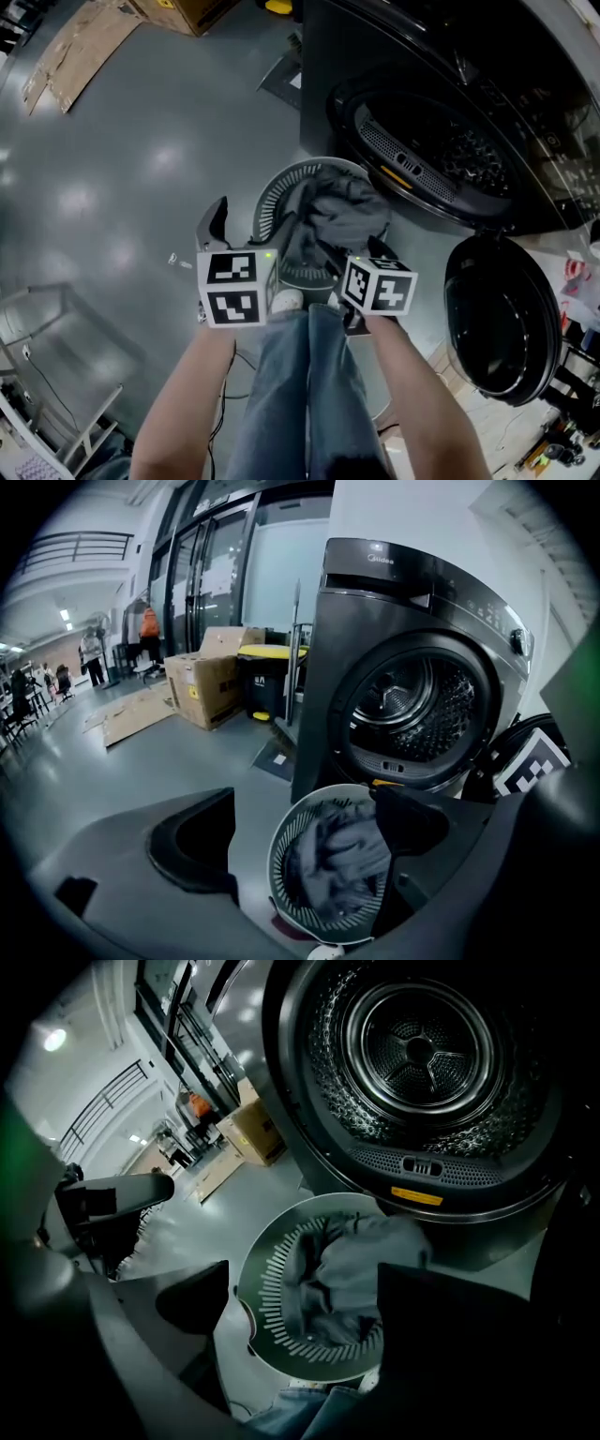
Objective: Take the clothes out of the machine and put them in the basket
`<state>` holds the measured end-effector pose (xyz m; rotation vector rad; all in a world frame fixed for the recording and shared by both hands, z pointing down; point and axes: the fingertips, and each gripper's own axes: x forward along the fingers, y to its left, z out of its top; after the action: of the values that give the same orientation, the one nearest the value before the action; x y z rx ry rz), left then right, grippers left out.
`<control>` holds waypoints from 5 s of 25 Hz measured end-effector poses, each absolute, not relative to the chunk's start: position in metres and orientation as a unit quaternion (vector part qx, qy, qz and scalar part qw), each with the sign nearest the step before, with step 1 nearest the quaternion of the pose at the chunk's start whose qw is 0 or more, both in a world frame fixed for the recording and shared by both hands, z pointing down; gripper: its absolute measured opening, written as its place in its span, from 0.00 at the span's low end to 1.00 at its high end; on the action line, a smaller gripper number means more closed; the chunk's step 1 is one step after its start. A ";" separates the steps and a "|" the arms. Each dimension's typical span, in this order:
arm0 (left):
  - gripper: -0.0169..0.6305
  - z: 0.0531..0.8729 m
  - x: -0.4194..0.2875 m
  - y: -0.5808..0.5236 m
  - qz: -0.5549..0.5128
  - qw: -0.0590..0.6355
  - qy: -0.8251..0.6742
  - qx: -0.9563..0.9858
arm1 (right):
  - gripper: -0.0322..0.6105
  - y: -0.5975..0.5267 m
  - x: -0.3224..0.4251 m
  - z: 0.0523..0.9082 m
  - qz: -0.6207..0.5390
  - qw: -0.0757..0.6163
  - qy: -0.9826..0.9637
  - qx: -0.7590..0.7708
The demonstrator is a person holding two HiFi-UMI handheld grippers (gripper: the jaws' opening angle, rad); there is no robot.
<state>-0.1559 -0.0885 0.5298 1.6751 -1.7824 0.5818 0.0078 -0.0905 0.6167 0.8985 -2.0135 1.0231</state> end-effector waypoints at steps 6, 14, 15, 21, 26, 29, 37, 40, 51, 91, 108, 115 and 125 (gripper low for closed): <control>0.75 0.538 -0.152 -0.083 0.222 0.318 -0.669 0.634 | 0.79 -0.102 0.028 0.618 0.386 0.347 -0.772 0.366; 0.75 0.520 -0.146 -0.082 0.208 0.328 -0.659 0.644 | 0.79 -0.092 0.008 0.584 0.348 0.367 -0.801 0.320; 0.75 0.515 -0.145 -0.080 0.205 0.332 -0.657 0.645 | 0.79 -0.090 0.007 0.577 0.343 0.371 -0.803 0.317; 0.75 0.478 -0.141 -0.062 0.197 0.349 -0.651 0.645 | 0.79 -0.071 0.004 0.530 0.333 0.383 -0.809 0.297; 0.73 0.439 -0.136 -0.057 0.198 0.341 -0.637 0.663 | 0.78 -0.066 0.007 0.483 0.378 0.361 -0.793 0.313; 0.73 0.416 -0.132 -0.053 0.207 0.331 -0.626 0.675 | 0.78 -0.064 0.008 0.454 0.382 0.352 -0.790 0.324; 0.73 0.352 -0.125 -0.031 0.213 0.307 -0.614 0.696 | 0.74 -0.047 0.021 0.383 0.375 0.351 -0.790 0.336; 0.73 0.331 -0.121 -0.025 0.205 0.303 -0.610 0.703 | 0.74 -0.039 0.027 0.361 0.366 0.349 -0.794 0.336; 0.73 0.262 -0.122 0.004 0.169 0.290 -0.606 0.721 | 0.74 -0.012 0.046 0.271 0.357 0.288 -0.809 0.367; 0.03 0.038 -0.053 0.099 0.076 0.015 -0.686 0.724 | 0.05 0.054 0.145 0.036 0.032 0.147 -0.910 0.386; 0.03 -0.035 -0.029 0.124 0.055 -0.094 -0.670 0.734 | 0.05 0.089 0.179 -0.038 -0.080 0.087 -0.897 0.427; 0.03 -0.052 -0.037 0.117 0.055 -0.107 -0.662 0.740 | 0.05 0.090 0.177 -0.058 -0.104 0.077 -0.882 0.453; 0.03 -0.070 -0.058 0.111 0.047 -0.112 -0.658 0.744 | 0.05 0.091 0.172 -0.070 -0.107 0.080 -0.865 0.484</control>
<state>-0.0582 0.1110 -0.0696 2.5185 -2.2270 0.1605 0.1715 0.0908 -0.0705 1.4472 -2.5867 -0.3191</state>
